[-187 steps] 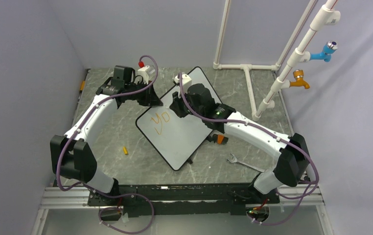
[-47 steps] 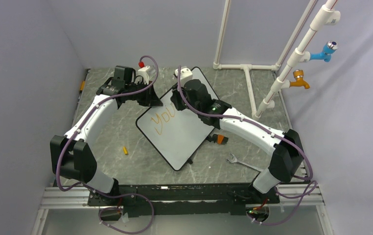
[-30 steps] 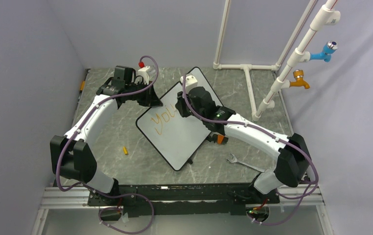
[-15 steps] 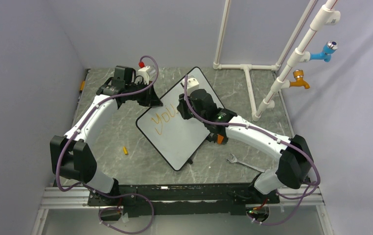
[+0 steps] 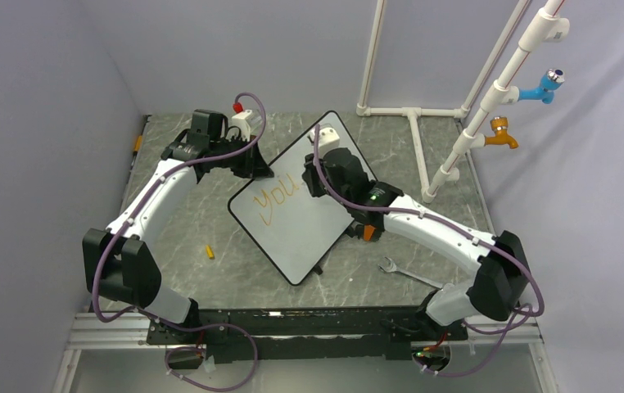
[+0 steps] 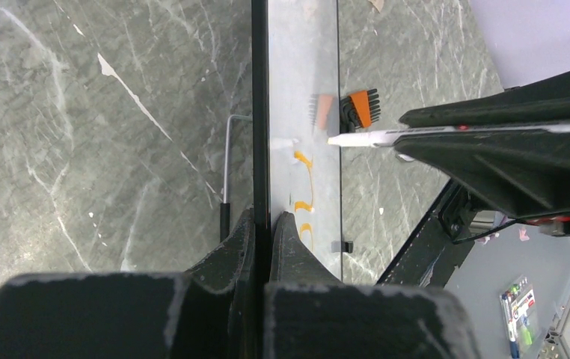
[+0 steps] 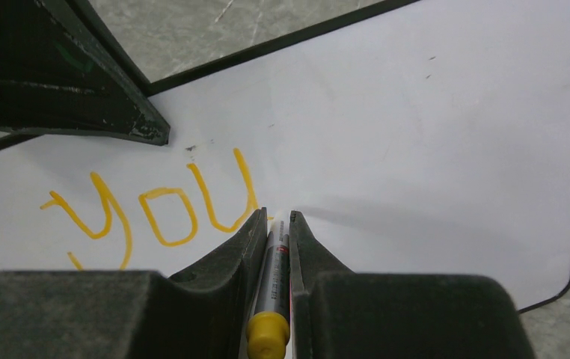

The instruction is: Write a sentence on the whiteboard

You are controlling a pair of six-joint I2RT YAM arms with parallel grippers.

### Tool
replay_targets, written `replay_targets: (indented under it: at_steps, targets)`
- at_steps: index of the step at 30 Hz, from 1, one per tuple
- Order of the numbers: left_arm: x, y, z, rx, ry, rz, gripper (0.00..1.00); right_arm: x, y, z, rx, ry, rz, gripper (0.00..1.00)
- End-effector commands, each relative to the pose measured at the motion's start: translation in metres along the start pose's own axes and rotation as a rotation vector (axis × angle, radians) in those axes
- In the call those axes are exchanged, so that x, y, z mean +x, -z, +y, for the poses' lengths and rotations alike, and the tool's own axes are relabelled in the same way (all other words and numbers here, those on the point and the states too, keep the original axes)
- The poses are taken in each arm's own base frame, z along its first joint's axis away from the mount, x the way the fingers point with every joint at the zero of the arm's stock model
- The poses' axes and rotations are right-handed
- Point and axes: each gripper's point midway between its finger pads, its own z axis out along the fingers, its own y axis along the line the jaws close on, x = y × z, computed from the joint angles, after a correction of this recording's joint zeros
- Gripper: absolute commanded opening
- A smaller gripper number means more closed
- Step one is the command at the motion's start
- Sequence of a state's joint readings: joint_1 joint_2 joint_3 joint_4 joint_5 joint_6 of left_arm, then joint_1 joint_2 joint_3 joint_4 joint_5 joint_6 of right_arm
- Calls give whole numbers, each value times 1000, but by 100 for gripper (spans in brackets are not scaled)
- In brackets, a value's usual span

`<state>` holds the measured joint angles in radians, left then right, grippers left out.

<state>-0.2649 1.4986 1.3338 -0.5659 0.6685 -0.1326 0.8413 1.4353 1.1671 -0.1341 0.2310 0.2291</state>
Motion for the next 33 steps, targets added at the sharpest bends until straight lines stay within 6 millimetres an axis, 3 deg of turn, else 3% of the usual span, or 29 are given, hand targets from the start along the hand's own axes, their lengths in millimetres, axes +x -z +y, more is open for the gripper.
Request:
replay_targets:
  at_steps: [1, 12, 21, 33]
  targets:
    - [3, 3, 18, -109, -121, 10, 0, -44, 17, -14, 39, -27, -135, 0]
    - [3, 3, 17, -103, -122, 9, 0, -83, 32, -37, -35, -170, -339, 0]
    - [2, 3, 16, -100, -123, 6, 0, -100, 26, -31, -87, -153, -396, 0]
    - [3, 3, 16, -101, -123, 8, 0, -103, 9, -16, -164, -156, -398, 0]
